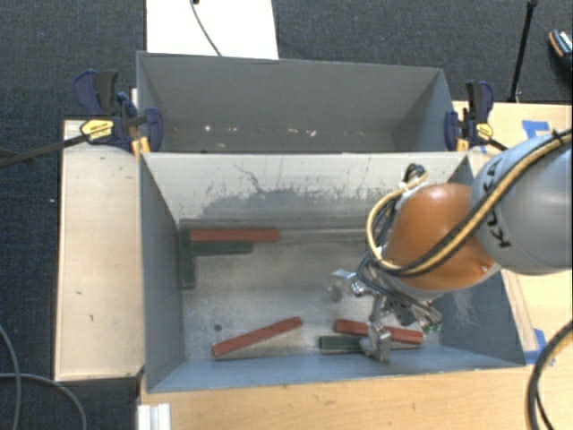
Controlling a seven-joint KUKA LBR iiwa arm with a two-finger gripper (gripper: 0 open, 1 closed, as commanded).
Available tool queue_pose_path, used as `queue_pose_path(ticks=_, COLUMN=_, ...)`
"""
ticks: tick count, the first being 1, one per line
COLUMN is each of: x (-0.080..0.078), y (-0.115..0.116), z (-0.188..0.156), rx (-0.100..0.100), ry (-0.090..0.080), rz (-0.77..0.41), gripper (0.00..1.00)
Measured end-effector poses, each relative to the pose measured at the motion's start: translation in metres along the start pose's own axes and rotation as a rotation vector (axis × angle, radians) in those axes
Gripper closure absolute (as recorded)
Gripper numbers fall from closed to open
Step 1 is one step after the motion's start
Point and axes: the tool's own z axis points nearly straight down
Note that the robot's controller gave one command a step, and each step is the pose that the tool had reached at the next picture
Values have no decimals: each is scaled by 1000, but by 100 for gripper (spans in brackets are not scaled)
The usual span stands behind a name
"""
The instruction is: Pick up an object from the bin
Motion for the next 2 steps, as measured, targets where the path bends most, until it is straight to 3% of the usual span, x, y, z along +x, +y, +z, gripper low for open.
queue_pose_path(ticks=1, x=15, y=-51, z=1, rx=0, ry=10, rz=375, gripper=0)
queue_pose_path(ticks=2, x=14, y=-51, z=0, rx=0, ry=10, rz=373, gripper=100)
